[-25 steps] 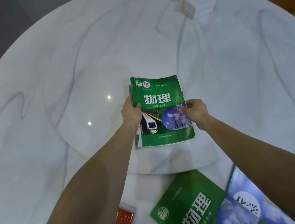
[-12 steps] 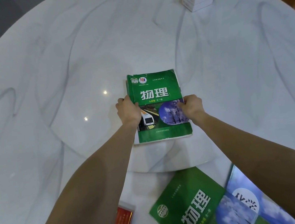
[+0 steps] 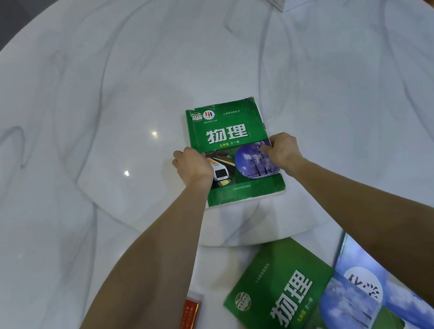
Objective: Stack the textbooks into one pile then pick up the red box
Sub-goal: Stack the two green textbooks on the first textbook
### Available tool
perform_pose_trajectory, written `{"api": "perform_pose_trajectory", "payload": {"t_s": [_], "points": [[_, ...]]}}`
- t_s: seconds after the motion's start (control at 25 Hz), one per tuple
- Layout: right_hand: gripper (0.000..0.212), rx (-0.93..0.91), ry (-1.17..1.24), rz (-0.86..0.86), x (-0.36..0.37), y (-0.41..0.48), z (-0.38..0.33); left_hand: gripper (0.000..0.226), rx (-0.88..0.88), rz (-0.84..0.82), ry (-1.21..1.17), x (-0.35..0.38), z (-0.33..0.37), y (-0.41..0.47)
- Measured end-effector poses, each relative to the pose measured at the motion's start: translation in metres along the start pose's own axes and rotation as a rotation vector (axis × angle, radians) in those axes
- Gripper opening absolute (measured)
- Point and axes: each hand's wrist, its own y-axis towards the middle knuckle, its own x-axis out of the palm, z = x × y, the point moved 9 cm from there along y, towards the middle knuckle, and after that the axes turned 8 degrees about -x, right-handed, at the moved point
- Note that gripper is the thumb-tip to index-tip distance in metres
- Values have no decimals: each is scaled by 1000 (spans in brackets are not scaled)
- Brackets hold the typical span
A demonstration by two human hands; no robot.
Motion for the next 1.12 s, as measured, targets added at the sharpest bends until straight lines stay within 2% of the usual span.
{"api": "perform_pose_trajectory", "payload": {"t_s": [0.2, 0.4, 0.56, 0.76, 1.0, 1.12], "points": [[30, 9, -34, -13, -1, -3, -1, 26, 31, -30, 17, 0, 0, -5], [33, -31, -143, -15, -15, -22, -10, 25, 185, 7, 169, -14, 5, -22], [29, -154, -260, -26, -42, -50, -25, 22, 361, 43, 269, -36, 19, -42], [30, -364, -453, -70, -58, -93, -44, 25, 494, 98, 365, -53, 33, -84], [27, -528, -531, -116, -52, -144, -33, 25, 482, 110, 345, -49, 10, -138], [27, -563, -559, -181, -42, -167, -7, 25, 418, 104, 349, -39, -18, -165]]}}
